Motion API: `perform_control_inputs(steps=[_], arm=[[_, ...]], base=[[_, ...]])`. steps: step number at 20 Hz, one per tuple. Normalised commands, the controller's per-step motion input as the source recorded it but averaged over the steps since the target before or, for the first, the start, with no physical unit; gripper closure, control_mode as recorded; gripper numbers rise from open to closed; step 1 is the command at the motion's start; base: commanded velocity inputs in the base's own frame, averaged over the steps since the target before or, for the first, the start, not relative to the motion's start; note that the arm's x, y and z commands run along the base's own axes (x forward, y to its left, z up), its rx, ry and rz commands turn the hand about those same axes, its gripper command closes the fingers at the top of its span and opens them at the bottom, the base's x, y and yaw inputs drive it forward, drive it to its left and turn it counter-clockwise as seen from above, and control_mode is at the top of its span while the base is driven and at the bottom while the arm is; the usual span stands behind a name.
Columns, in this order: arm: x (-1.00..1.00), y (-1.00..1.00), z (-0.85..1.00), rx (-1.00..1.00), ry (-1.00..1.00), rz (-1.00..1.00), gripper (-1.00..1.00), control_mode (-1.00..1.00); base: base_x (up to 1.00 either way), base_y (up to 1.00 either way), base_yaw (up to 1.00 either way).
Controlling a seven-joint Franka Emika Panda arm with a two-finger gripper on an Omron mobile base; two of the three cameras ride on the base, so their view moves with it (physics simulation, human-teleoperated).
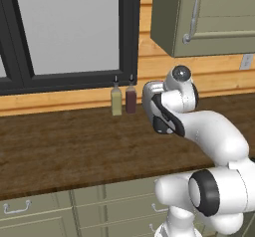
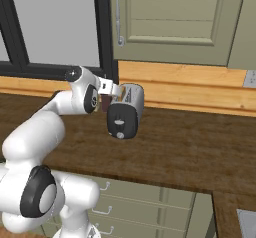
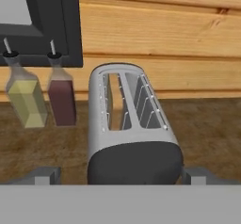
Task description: Start the toaster. Once the lever pops up, take the bread to the plate on the dining counter.
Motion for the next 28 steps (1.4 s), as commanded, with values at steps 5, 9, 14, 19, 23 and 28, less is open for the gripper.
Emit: perform_control_inputs(steps=[5, 9, 14, 19, 23, 28], arm=[[0.29, -0.12, -0.04, 0.0, 0.0, 0.04, -1.0, -1.0], [0.41, 0.0, -0.07, 0.0, 0.0, 0.04, -1.0, -1.0], [0.31, 0.0, -0.05, 0.0, 0.0, 0.02, -1.0, -1.0], [0.33, -0.02, -0.05, 0.0, 0.0, 0.0, -1.0, -1.0], [0.19, 0.0, -0.16, 0.0, 0.0, 0.0, -1.0, -1.0], [0.03, -0.1, -0.3, 0.0, 0.0, 0.0, -1.0, -1.0]], base=[[0.0, 0.0, 0.0], [0.0, 0.0, 0.0], [0.0, 0.0, 0.0], [0.0, 0.0, 0.0], [0.0, 0.0, 0.0], [0.0, 0.0, 0.0]])
